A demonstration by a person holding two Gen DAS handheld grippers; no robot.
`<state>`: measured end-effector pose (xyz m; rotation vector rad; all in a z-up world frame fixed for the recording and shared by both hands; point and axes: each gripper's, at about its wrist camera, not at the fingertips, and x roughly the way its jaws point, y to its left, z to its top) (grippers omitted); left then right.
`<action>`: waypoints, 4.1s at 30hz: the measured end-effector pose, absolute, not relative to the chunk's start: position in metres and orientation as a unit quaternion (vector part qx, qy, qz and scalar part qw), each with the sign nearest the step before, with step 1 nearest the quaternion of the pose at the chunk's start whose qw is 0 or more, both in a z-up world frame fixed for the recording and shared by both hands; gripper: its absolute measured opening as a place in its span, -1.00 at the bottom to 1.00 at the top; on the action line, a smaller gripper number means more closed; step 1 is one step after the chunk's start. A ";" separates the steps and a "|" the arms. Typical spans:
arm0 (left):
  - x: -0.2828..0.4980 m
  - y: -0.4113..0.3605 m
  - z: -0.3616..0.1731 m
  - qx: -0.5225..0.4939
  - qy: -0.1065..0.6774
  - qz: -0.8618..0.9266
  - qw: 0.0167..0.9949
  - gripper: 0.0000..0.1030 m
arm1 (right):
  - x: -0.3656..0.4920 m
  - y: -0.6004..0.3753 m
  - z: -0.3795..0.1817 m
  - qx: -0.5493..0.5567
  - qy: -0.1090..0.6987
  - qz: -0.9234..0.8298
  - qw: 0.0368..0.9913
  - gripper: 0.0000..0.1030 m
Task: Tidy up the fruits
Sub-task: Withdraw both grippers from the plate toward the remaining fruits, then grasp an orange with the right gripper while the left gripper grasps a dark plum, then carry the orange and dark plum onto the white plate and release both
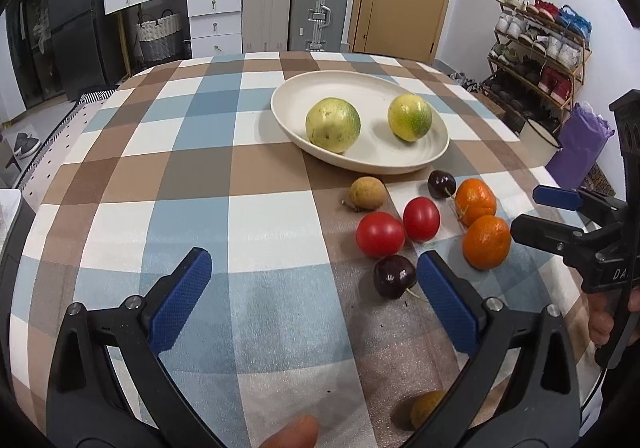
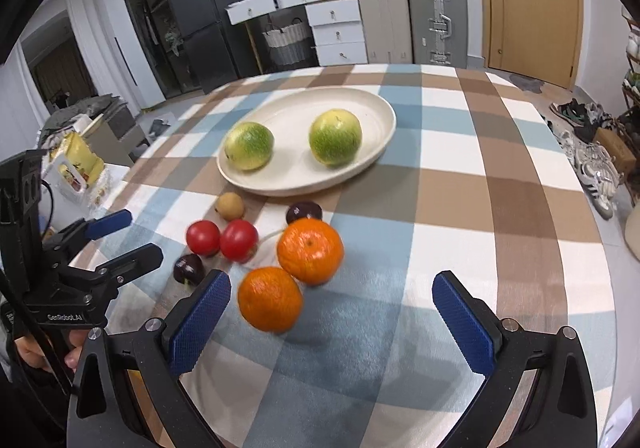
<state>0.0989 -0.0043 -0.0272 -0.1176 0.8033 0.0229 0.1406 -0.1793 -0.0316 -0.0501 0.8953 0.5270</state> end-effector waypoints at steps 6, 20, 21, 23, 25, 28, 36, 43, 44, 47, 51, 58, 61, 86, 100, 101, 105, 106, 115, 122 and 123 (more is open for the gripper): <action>0.101 -0.013 -0.032 -0.054 0.404 0.000 0.913 0.99 | 0.139 -0.178 -0.044 -0.017 0.448 0.257 0.856 0.99; 0.111 -0.025 -0.046 -0.031 0.429 -0.007 0.903 0.99 | 0.131 -0.162 -0.054 -0.032 0.452 0.276 0.848 0.98; 0.111 -0.026 -0.046 -0.030 0.431 -0.007 0.902 0.99 | 0.131 -0.161 -0.054 -0.034 0.452 0.277 0.847 0.98; 0.113 -0.027 -0.048 -0.028 0.434 -0.009 0.900 0.99 | 0.131 -0.160 -0.055 -0.033 0.451 0.279 0.847 0.97; 0.113 -0.027 -0.049 -0.029 0.437 -0.010 0.899 0.99 | 0.131 -0.159 -0.056 -0.033 0.450 0.279 0.848 0.95; 0.115 -0.025 -0.050 -0.035 0.440 -0.009 0.898 0.99 | 0.132 -0.157 -0.056 -0.039 0.450 0.277 0.848 0.85; 0.120 -0.019 -0.052 -0.053 0.444 -0.009 0.894 0.93 | 0.131 -0.147 -0.054 -0.045 0.445 0.283 0.849 0.60; 0.121 -0.026 -0.052 -0.040 0.443 -0.024 0.895 0.67 | 0.129 -0.143 -0.054 -0.048 0.442 0.290 0.848 0.39; 0.121 -0.028 -0.051 -0.039 0.443 -0.026 0.895 0.63 | 0.128 -0.143 -0.054 -0.048 0.442 0.291 0.847 0.39; 0.119 -0.029 -0.050 -0.041 0.440 -0.040 0.896 0.51 | 0.127 -0.143 -0.053 -0.043 0.440 0.295 0.847 0.35; 0.115 -0.034 -0.048 -0.044 0.435 -0.069 0.897 0.29 | 0.127 -0.144 -0.053 -0.041 0.439 0.299 0.846 0.25; 0.109 -0.041 -0.047 -0.049 0.432 -0.108 0.894 -0.13 | 0.125 -0.143 -0.052 -0.042 0.436 0.306 0.845 0.06; 0.108 -0.040 -0.047 -0.059 0.432 -0.117 0.892 -0.31 | 0.125 -0.142 -0.052 -0.044 0.434 0.307 0.846 0.00; 0.100 -0.034 -0.035 -0.079 0.410 -0.119 0.901 -0.53 | 0.114 -0.148 -0.044 -0.047 0.419 0.316 0.850 -0.22; 0.091 -0.028 -0.009 -0.083 0.383 -0.115 0.913 -0.53 | 0.106 -0.151 -0.018 -0.049 0.388 0.326 0.861 -0.22; 0.090 -0.027 -0.006 -0.083 0.381 -0.115 0.914 -0.53 | 0.107 -0.151 -0.015 -0.050 0.385 0.326 0.862 -0.22; 0.092 -0.024 0.003 -0.085 0.372 -0.111 0.918 -0.53 | 0.110 -0.151 -0.003 -0.050 0.373 0.328 0.867 -0.22; 0.092 -0.023 0.006 -0.086 0.369 -0.111 0.919 -0.53 | 0.111 -0.151 0.000 -0.050 0.371 0.328 0.868 -0.22; 0.106 -0.016 0.028 -0.078 0.349 -0.098 0.929 -0.53 | 0.125 -0.152 0.025 -0.044 0.347 0.329 0.877 -0.22; 0.125 -0.012 0.035 -0.076 0.344 -0.086 0.932 -0.53 | 0.143 -0.149 0.037 -0.037 0.337 0.332 0.880 -0.22; 0.128 -0.012 0.035 -0.077 0.344 -0.084 0.932 -0.53 | 0.147 -0.148 0.037 -0.037 0.337 0.333 0.880 -0.22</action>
